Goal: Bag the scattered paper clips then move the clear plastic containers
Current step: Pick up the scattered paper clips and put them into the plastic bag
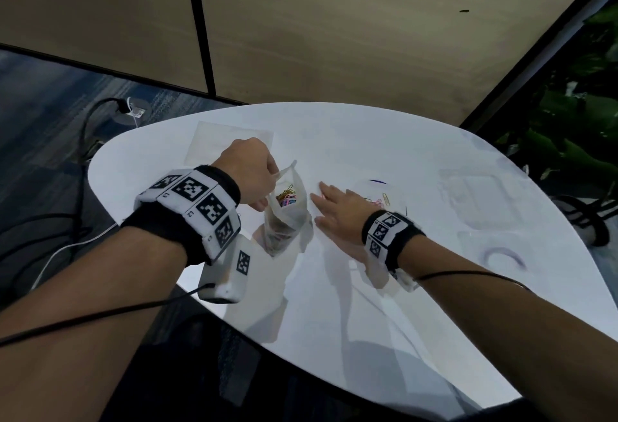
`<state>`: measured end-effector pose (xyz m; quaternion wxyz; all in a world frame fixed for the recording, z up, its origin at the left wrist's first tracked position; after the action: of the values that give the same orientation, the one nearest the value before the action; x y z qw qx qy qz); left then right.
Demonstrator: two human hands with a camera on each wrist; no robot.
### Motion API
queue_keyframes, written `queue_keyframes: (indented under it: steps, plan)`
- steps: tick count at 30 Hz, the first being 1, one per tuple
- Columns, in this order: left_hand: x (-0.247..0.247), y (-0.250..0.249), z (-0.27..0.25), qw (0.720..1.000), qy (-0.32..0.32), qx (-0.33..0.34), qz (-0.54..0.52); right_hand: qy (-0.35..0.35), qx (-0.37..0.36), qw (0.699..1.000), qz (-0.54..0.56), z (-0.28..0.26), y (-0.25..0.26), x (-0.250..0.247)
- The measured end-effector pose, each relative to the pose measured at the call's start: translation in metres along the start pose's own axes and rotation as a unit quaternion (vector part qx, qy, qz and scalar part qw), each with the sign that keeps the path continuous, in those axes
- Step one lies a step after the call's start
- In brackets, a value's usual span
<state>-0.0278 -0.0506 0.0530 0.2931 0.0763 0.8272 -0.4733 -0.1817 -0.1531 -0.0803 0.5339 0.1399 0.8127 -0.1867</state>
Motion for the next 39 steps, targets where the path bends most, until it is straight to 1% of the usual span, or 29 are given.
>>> queue_keyframes:
  steps: [1,3,5,7,8,9,11,12,13,14,15,16,17,18,19,20,21,22,23,24,25,26,27,31,32,33,35,37,39]
  plan:
    - [0.0,0.001,0.0,1.0,0.0,-0.001,-0.001,-0.013,-0.007,0.999,-0.038,-0.008,-0.003,0.001]
    - [0.0,0.001,0.0,1.0,0.001,-0.001,-0.004,-0.025,-0.007,0.997,-0.07,-0.026,-0.017,0.004]
    - [0.001,0.001,-0.001,1.0,0.003,0.0,-0.003,-0.031,-0.015,0.999,-0.04,-0.043,-0.033,0.006]
    - [0.002,0.0,-0.002,1.0,0.007,0.005,-0.001,-0.065,-0.017,0.998,0.018,-0.051,-0.043,0.003]
    - [0.003,0.0,-0.003,1.0,0.008,0.007,0.0,-0.076,0.001,0.996,0.037,-0.052,-0.05,0.001]
    - [0.004,-0.001,-0.003,1.0,0.009,0.008,0.0,-0.072,0.023,0.996,0.041,-0.05,-0.054,0.0]
    - [0.005,-0.003,-0.004,1.0,0.012,0.011,0.001,-0.034,0.068,0.996,0.036,-0.046,-0.059,0.002]
    - [0.006,-0.004,-0.005,1.0,0.015,0.014,0.005,-0.026,0.093,0.994,0.041,-0.045,-0.062,0.001]
    - [0.007,-0.006,-0.005,1.0,0.017,0.018,0.01,-0.03,0.121,0.991,0.054,-0.044,-0.068,0.0]
    - [0.008,-0.007,-0.005,0.999,0.02,0.022,0.015,-0.049,0.157,0.983,0.082,-0.046,-0.074,-0.005]
    - [0.01,-0.008,-0.005,0.999,0.023,0.025,0.019,-0.074,0.199,0.968,0.131,-0.051,-0.084,-0.009]
    - [0.011,-0.008,-0.005,0.999,0.027,0.026,0.021,-0.101,0.244,0.945,0.191,-0.057,-0.093,-0.013]
    - [0.013,-0.009,-0.005,0.999,0.03,0.027,0.023,-0.127,0.284,0.914,0.26,-0.064,-0.101,-0.017]
    - [0.015,-0.01,-0.005,0.999,0.032,0.028,0.023,-0.148,0.314,0.874,0.341,-0.07,-0.106,-0.022]
    - [0.016,-0.01,-0.005,0.999,0.033,0.029,0.022,-0.164,0.328,0.823,0.435,-0.076,-0.104,-0.031]
    - [0.017,-0.011,-0.005,0.999,0.034,0.03,0.021,-0.18,0.321,0.765,0.529,-0.079,-0.096,-0.042]
    - [0.018,-0.012,-0.004,0.999,0.036,0.03,0.02,-0.194,0.297,0.707,0.612,-0.08,-0.084,-0.059]
    - [0.019,-0.012,-0.004,0.999,0.038,0.031,0.017,-0.203,0.265,0.656,0.677,-0.08,-0.071,-0.076]
    - [0.02,-0.012,-0.004,0.999,0.039,0.031,0.014,-0.203,0.233,0.616,0.725,-0.078,-0.056,-0.09]
    - [0.021,-0.012,-0.003,0.999,0.04,0.032,0.009,-0.194,0.208,0.589,0.756,-0.075,-0.041,-0.102]
    - [0.021,-0.012,-0.003,0.999,0.039,0.033,0.006,-0.179,0.191,0.574,0.776,-0.072,-0.026,-0.108]
    - [0.021,-0.012,-0.002,0.999,0.036,0.035,0.003,-0.162,0.184,0.571,0.784,-0.068,-0.012,-0.11]
    - [0.02,-0.012,-0.002,0.999,0.032,0.036,0.001,-0.145,0.181,0.573,0.786,-0.064,-0.001,-0.109]
    - [0.017,-0.008,0.0,0.999,0.022,0.037,-0.024,-0.096,0.214,0.598,0.766,-0.052,0.025,-0.092]
    - [0.017,-0.007,0.001,0.999,0.02,0.038,-0.029,-0.091,0.223,0.611,0.754,-0.05,0.027,-0.088]
    - [0.017,-0.006,0.001,0.998,0.019,0.041,-0.033,-0.091,0.229,0.635,0.732,-0.047,0.028,-0.086]
    - [0.019,-0.007,0.001,0.998,0.02,0.051,-0.034,-0.097,0.234,0.71,0.657,-0.044,0.027,-0.086]
    - [0.021,-0.01,-0.001,0.997,0.02,0.063,-0.029,-0.109,0.234,0.773,0.579,-0.046,0.026,-0.092]
    - [0.024,-0.014,-0.004,0.997,0.025,0.074,-0.022,-0.135,0.21,0.84,0.482,-0.049,0.029,-0.106]
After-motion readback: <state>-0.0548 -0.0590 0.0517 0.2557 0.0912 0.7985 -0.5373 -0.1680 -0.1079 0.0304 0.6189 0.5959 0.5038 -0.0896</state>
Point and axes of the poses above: each hand's wrist, its own z-axis towards the middle knuckle, its own x-axis out of the palm, y = z × x, the point moved 8 cm from there along z, towards the middle knuckle, and after that the axes turned 9 degrees about -z, right-handed, at the moved point
